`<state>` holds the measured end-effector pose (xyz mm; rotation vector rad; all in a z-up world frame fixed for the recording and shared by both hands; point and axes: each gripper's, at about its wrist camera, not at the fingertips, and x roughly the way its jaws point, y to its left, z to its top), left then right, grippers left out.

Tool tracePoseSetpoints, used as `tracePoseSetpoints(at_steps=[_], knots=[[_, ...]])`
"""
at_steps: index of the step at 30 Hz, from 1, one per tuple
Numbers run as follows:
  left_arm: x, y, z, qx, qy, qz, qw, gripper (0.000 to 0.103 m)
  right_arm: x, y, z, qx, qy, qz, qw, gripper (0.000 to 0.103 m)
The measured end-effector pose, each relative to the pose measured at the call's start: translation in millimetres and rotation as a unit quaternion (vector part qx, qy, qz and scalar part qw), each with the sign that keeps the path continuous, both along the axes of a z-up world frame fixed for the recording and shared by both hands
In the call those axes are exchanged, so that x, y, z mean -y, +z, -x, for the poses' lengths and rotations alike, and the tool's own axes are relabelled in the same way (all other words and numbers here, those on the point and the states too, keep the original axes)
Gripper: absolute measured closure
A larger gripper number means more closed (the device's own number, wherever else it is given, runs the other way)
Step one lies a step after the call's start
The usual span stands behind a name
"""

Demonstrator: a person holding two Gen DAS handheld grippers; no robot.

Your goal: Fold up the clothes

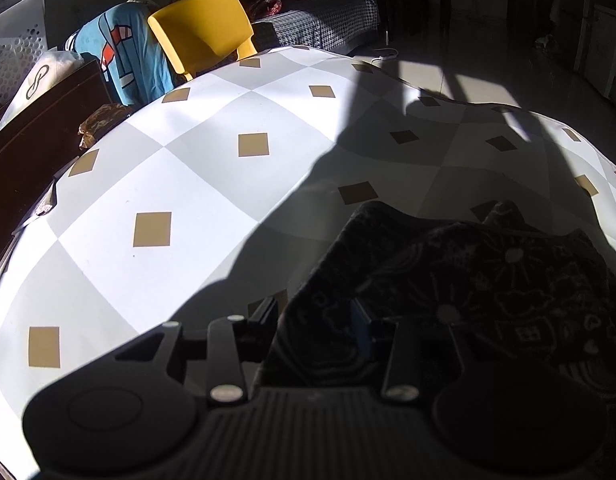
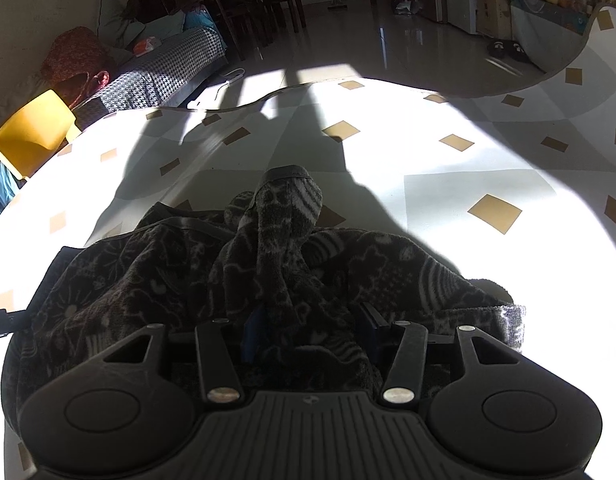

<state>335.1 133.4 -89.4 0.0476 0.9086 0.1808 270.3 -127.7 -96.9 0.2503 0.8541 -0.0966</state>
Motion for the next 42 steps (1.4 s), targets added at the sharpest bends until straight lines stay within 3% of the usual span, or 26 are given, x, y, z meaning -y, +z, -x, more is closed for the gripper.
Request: tracePoseSetpoints(at_steps=[8,9,13,17,22,23,26,30,33,35,42], knots=[[4,-7,-2,-0.012,-0.005,-0.003,0.9999,0.063,-3,-14,-8,0.001,0.005,0.001,1.000,0.053],[4,-7,-2,-0.013,-0.005,-0.004,0.9999,0.063,-3,-15,-8,0.003,0.006,-0.003,1.000,0.056],[8,-9,-1,-0.013,-0.008,-0.008,0.9999,0.061,-5,-14,-6,0.006,0.009,0.007,1.000,0.089],[10,-8,-2,-0.009,-0.011,-0.009,0.9999,0.061,-2,1,1,0.029,-0.016,0.016,0.999,0.094],[12,-5,-1,-0.003,-0.013,-0.006,0.9999,0.060,10,30,20,0.052,-0.092,0.064,0.992,0.096],[13,-4,-1,-0.001,-0.013,-0.006,0.9999,0.059,17,31,22,0.045,-0.117,0.071,0.990,0.101],[16,-3,0,0.002,-0.018,-0.007,0.9998,0.056,36,28,26,0.008,-0.165,0.094,0.982,0.101],[18,-4,0,-0.002,-0.021,-0.005,0.9998,0.054,53,20,30,-0.015,-0.162,0.041,0.986,0.099],[15,-4,-2,-0.003,-0.012,-0.001,0.9999,0.052,50,22,30,-0.005,-0.143,0.037,0.989,0.090],[10,-3,-5,0.002,-0.003,0.001,1.0000,0.051,46,23,29,0.005,-0.128,0.042,0.991,0.079],[-10,-3,-15,0.004,0.027,0.021,0.9994,0.035,33,16,21,0.013,-0.107,0.036,0.993,0.067]])
